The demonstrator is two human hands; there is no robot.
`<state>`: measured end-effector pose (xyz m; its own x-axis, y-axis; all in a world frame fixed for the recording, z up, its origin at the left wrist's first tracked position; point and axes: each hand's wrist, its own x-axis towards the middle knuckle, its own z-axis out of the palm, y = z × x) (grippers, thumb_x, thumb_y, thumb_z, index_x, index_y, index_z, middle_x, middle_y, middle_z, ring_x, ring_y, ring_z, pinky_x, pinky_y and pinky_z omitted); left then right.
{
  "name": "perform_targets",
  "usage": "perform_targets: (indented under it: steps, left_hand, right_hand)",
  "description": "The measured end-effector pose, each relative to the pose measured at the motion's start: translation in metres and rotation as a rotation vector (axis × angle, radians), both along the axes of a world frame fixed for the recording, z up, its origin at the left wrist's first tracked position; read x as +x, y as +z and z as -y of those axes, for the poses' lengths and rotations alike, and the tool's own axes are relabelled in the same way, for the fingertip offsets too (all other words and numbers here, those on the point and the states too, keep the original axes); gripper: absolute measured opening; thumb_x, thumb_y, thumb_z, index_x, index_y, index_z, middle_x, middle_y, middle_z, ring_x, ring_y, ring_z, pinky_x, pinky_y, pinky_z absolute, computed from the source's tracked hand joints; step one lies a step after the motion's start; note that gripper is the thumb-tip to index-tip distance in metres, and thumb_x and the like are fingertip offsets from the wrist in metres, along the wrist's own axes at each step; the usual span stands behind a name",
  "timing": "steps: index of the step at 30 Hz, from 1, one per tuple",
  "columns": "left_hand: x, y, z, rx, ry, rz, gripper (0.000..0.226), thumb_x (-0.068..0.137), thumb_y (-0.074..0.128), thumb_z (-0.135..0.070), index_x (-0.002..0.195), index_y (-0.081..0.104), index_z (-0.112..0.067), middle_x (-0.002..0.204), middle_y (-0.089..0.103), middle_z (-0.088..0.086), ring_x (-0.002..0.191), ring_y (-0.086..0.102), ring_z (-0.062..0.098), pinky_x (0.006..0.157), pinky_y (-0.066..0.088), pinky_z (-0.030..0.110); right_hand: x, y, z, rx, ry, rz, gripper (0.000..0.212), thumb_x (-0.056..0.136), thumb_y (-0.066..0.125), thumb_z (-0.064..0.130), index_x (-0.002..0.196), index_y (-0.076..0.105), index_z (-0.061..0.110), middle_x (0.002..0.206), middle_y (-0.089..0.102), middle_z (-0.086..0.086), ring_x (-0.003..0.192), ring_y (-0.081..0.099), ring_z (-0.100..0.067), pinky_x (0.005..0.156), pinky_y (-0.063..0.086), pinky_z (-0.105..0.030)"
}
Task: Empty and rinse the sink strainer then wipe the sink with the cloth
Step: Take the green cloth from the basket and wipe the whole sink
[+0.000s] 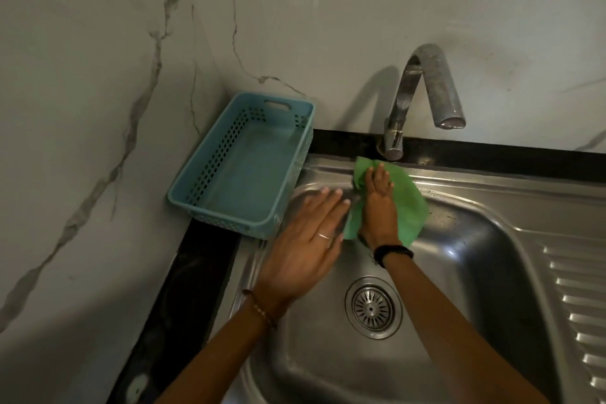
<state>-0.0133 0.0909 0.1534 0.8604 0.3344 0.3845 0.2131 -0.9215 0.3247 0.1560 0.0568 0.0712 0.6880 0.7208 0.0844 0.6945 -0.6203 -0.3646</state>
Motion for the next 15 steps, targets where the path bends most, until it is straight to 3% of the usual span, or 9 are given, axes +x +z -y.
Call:
perform_targets:
  steps: [3,5,10,15]
  left_hand:
    - [0.027,-0.014,-0.003,-0.176,0.024,-0.045,0.062,0.087,0.049,-0.002,0.143,0.025,-0.009,0.149,0.012,-0.003,0.141,0.004,0.013,0.112,-0.011,0.008]
    - [0.041,-0.024,-0.013,-0.249,0.077,-0.052,0.067,0.086,0.046,0.002,0.145,0.015,-0.005,0.149,0.002,-0.003,0.142,-0.001,0.016,0.107,-0.015,0.004]
    - [0.061,-0.05,-0.032,-0.212,0.322,-0.187,0.081,0.083,0.047,0.0,0.146,-0.003,-0.007,0.157,-0.002,0.01,0.145,-0.005,0.019,0.112,-0.015,0.019]
    - [0.072,-0.064,-0.048,-0.238,0.339,-0.392,0.083,0.083,0.046,0.0,0.145,-0.008,-0.003,0.156,-0.011,0.016,0.145,-0.01,0.026,0.116,-0.006,0.031]
  right_hand:
    - [-0.01,0.002,-0.043,-0.114,0.266,0.033,0.053,0.101,0.022,0.014,0.148,-0.003,0.006,0.158,-0.007,-0.015,0.147,-0.006,-0.028,0.119,-0.006,-0.038]
    - [-0.015,0.001,-0.065,-0.152,0.371,0.054,0.053,0.102,0.02,0.024,0.148,-0.002,0.007,0.158,-0.006,-0.014,0.147,-0.004,-0.028,0.118,-0.007,-0.039]
    - [0.001,-0.012,-0.036,-0.021,0.402,0.138,0.06,0.096,0.038,0.019,0.149,0.01,0.022,0.16,0.006,-0.005,0.148,0.004,-0.02,0.119,-0.001,-0.037]
    - [0.052,-0.016,0.046,-0.101,0.26,0.241,0.093,0.085,0.05,-0.004,0.143,-0.011,0.037,0.156,-0.012,0.001,0.146,-0.004,-0.02,0.118,-0.005,-0.04]
